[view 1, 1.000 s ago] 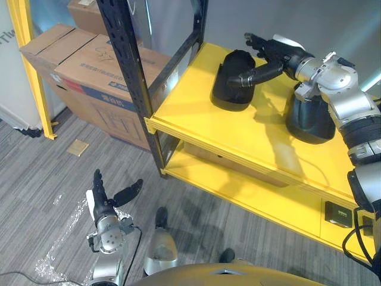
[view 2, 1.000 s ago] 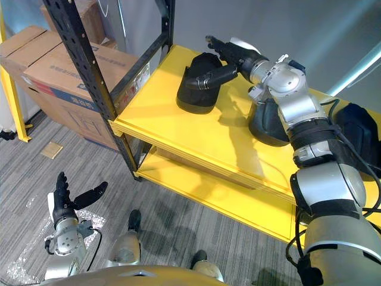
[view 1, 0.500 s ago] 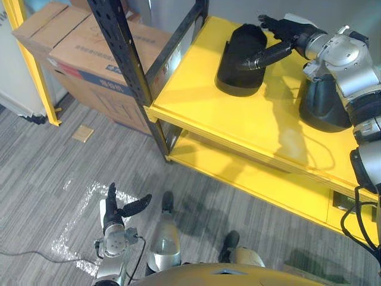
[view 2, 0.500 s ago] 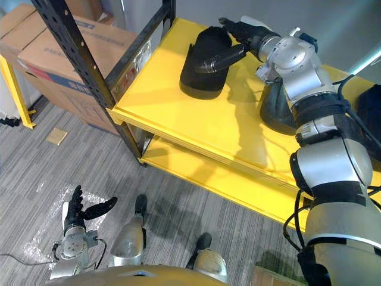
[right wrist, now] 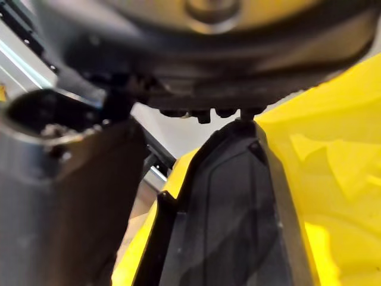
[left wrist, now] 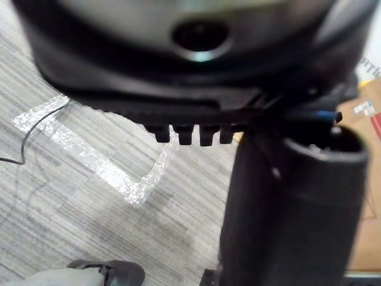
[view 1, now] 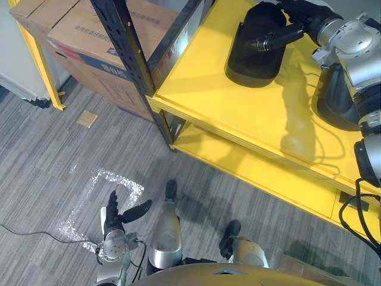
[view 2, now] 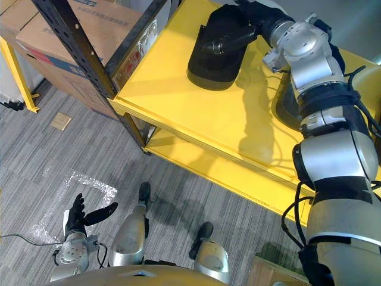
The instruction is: Walk over and take three plastic housings, then place them on the shelf
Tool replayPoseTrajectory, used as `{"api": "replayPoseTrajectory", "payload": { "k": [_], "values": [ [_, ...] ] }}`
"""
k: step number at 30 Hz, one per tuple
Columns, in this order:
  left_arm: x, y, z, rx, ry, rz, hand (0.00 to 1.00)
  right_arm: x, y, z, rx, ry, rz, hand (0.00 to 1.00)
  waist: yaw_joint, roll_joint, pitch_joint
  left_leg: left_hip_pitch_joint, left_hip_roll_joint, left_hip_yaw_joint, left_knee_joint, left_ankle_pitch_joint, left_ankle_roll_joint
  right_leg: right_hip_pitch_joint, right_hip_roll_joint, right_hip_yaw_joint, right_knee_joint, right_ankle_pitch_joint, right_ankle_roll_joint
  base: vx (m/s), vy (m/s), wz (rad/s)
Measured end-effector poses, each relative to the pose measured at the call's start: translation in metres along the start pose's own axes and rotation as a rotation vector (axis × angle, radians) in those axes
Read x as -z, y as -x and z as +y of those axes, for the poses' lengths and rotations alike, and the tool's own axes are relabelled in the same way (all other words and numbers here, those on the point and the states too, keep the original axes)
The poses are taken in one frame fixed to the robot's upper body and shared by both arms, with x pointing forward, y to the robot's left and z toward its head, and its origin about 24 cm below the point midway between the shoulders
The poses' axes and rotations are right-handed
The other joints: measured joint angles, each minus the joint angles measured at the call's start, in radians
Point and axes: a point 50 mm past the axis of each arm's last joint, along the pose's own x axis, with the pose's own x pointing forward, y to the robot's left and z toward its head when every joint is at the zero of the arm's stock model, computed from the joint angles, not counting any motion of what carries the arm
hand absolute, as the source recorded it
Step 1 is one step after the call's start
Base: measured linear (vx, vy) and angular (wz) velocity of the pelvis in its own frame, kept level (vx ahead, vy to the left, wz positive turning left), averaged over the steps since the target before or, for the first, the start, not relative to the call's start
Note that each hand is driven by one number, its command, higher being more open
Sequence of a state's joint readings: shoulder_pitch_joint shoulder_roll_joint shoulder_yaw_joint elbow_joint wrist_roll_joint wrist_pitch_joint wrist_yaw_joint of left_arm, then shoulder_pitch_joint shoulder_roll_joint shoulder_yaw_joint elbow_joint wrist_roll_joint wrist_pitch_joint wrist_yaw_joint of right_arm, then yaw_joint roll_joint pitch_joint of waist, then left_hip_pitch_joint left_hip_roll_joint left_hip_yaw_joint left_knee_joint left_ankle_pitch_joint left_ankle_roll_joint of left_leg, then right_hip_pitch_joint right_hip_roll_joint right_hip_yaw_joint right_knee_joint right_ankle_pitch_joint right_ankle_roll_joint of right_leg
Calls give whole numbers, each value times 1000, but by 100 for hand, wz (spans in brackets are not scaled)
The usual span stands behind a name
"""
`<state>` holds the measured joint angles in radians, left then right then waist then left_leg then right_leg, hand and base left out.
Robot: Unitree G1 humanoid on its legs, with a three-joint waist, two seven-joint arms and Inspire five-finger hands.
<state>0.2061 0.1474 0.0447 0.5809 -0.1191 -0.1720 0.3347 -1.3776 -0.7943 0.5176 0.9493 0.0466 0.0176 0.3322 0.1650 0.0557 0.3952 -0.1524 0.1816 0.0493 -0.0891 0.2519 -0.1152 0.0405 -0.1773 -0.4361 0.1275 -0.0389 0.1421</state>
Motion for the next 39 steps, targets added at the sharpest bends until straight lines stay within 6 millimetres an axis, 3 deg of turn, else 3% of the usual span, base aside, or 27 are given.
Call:
{"api": "replayPoseTrajectory", "payload": {
  "k": [5, 11, 17, 33, 39],
  "values": [
    [0, 0, 0, -4, 25, 8, 100, 5, 0, 0, 2, -11, 28, 100, -1, 7, 4, 6, 0, -3, 0, 1, -2, -5, -6, -1, 33, -21, -1, -10, -30, 1],
    [0, 1, -5, 20, 28, 9, 100, 10, 2, -6, 49, -55, 61, 100, -1, 34, 44, -2, 1, -3, -1, -7, -4, -28, -13, 3, 64, -28, -1, -55, -29, -1],
    [0, 1, -4, 17, 51, 14, 100, 16, 4, -12, 75, -136, 100, 100, 3, 34, 59, -15, -3, -3, 0, 4, 0, -45, -20, 3, 79, -36, -2, -6, -36, 2],
    [1, 1, -6, 25, 58, 18, 100, 15, 5, -16, 39, -125, 141, 100, 4, 35, 61, -11, -4, -5, 0, 4, -1, -60, -31, 5, 129, -65, -4, -10, -27, 1],
    [0, 1, -5, 24, 56, 17, 100, 13, 5, -16, -46, -133, 184, 100, 6, 35, 60, 7, -1, 11, 0, 3, -3, -55, -31, 20, 130, -65, -5, -7, -24, -7]
  ]
}}
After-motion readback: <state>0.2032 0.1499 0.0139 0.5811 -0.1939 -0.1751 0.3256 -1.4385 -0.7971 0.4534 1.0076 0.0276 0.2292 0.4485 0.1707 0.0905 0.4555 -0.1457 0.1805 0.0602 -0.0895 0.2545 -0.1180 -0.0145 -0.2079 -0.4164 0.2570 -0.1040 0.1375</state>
